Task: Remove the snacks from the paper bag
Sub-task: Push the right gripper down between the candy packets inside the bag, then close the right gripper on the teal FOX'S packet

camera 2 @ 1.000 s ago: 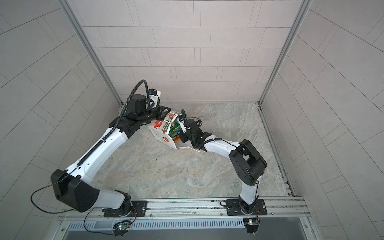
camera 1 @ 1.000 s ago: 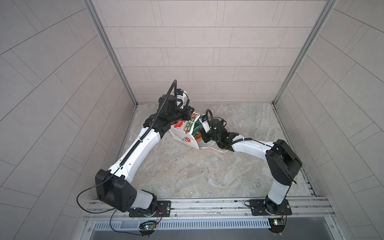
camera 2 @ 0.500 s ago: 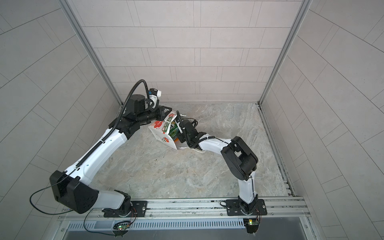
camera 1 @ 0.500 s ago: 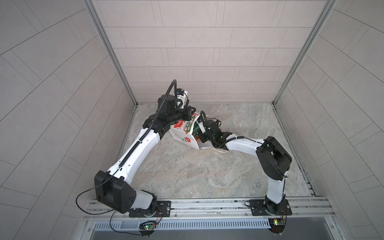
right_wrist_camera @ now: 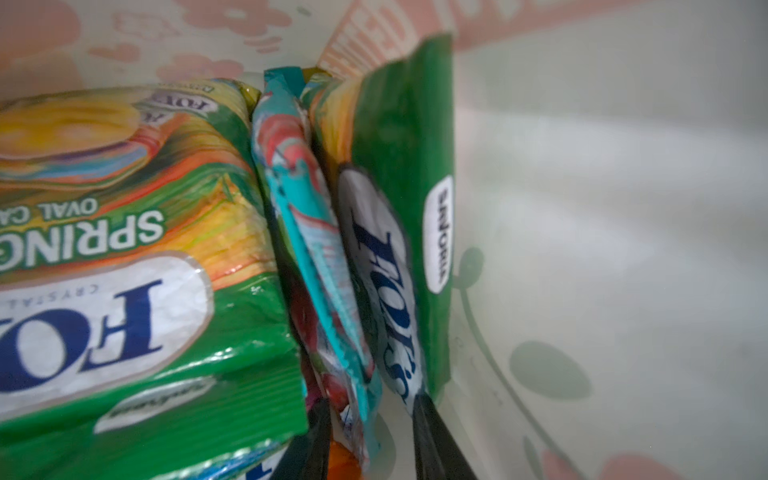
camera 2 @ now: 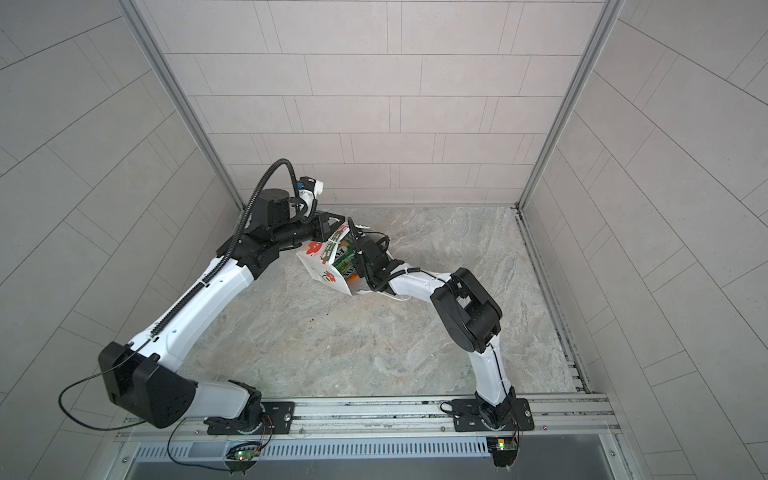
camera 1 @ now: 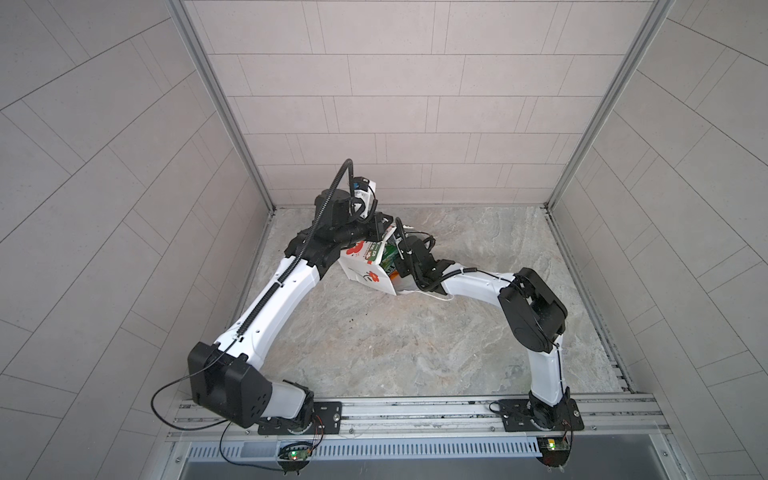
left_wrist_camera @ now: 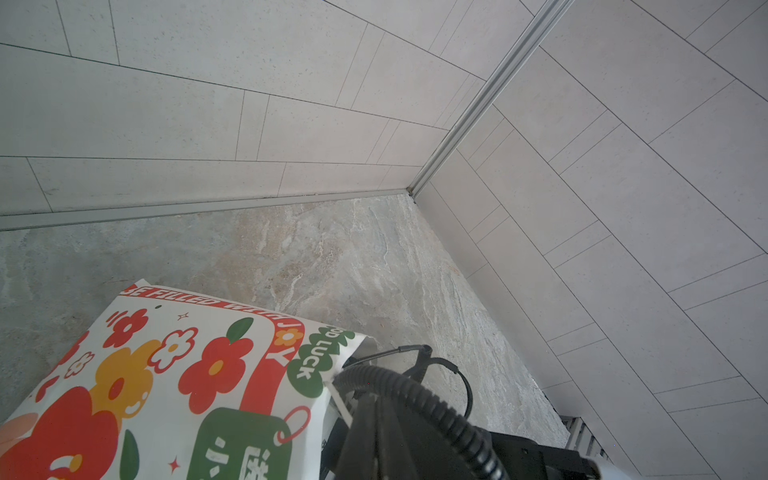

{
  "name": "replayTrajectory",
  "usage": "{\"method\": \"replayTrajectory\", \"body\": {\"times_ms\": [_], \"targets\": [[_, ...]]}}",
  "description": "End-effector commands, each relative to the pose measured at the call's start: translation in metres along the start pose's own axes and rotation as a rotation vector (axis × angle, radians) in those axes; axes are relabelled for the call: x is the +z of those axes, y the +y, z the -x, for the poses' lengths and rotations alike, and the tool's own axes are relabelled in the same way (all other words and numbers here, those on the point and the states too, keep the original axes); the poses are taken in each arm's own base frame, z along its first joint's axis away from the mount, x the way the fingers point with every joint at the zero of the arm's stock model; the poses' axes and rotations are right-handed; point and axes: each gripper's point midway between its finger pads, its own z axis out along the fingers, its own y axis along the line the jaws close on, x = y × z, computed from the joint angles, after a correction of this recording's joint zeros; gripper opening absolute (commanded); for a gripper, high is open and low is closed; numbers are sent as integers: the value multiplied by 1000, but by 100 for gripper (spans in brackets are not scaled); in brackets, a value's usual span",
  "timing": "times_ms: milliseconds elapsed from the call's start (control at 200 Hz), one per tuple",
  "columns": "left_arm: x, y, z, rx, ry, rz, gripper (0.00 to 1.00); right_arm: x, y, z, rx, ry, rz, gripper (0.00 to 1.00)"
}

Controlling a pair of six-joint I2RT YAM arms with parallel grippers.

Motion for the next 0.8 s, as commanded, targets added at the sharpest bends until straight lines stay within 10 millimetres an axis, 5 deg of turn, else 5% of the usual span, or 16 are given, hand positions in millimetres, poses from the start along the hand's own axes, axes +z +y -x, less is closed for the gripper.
{"method": "replayTrajectory", "body": {"times_ms": [0, 260, 405, 455, 796], "targets": [[-11, -11, 13, 31, -49, -36, 0, 9, 4, -11, -3, 42, -14, 39], [-11, -11, 12, 34, -47, -38, 0, 24, 23, -16, -6, 70, 72, 42], [-11, -9, 13, 34, -49, -24, 0, 26, 32, -14, -13, 74, 134, 10], [-11, -6, 12, 35, -50, -5, 0, 22, 34, -12, -16, 66, 150, 0], [-13, 23, 10, 31, -58, 152, 0, -29, 25, 11, 8, -24, 208, 0]]}}
